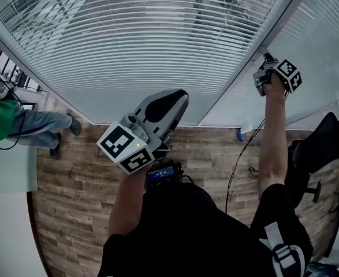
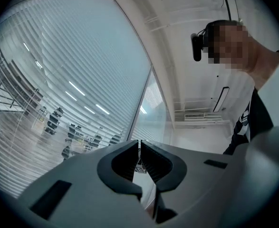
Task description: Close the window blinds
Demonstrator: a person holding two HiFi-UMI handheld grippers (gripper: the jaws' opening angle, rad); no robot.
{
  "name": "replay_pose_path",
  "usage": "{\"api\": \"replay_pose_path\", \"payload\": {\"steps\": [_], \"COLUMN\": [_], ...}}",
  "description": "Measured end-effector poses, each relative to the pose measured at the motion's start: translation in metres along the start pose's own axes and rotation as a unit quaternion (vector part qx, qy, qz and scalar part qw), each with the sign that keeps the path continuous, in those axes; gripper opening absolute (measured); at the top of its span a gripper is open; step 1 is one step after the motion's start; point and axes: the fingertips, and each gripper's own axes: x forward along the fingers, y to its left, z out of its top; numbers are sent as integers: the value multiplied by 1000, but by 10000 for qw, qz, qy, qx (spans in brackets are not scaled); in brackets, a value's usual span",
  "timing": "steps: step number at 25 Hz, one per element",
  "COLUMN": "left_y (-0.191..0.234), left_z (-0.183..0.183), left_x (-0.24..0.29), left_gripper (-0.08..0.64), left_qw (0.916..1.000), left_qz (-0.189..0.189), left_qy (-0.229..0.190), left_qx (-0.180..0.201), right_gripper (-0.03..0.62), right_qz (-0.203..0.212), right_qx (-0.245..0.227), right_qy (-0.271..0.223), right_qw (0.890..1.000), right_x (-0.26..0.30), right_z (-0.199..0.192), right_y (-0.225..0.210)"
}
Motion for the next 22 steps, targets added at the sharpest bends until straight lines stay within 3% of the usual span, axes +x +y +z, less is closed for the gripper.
{"api": "replay_pose_path", "payload": {"steps": [2, 3, 5, 7, 9, 12, 14, 16, 18, 20, 22], "left_y": [1, 1, 2, 2, 2, 0, 0, 0, 1, 2, 2], "left_z": [1, 2, 2, 1, -1, -4, -5, -5, -5, -5, -5], "left_x": [-2, -2, 1, 5, 6, 6, 7, 7, 7, 6, 6], "left_gripper": [18, 18, 18, 18, 18, 18, 18, 18, 18, 18, 18], "left_qw": [10000, 10000, 10000, 10000, 10000, 9999, 9999, 9999, 9999, 10000, 10000], "left_qz": [6, 8, -2, -23, -34, -44, -50, -42, -30, -23, -24], "left_qy": [0, 5, 26, 46, 62, 83, 100, 100, 95, 91, 87], "left_qx": [-4, -8, -17, -25, -34, -39, -41, -41, -36, -32, -35], "right_gripper": [128, 129, 129, 133, 140, 139, 136, 132, 129, 129, 127], "right_qz": [182, 203, 18, -338, -625, -932, -1023, -1014, -972, -852, -594], "right_qx": [178, -61, -1144, -2437, -3401, -4274, -4509, -4468, -4284, -3836, -2945], "right_qy": [10, 40, 147, 268, 377, 370, 331, 345, 339, 311, 281], "right_qw": [9997, 9998, 9933, 9689, 9375, 8985, 8861, 8882, 8977, 9191, 9534], "right_x": [2, 2, 2, 1, 0, 0, -1, -1, -3, -3, -3], "right_z": [-2, -3, -6, -11, -15, -15, -12, -11, -9, -9, -9], "right_y": [4, 6, 9, 9, 10, 11, 11, 11, 13, 13, 11]}}
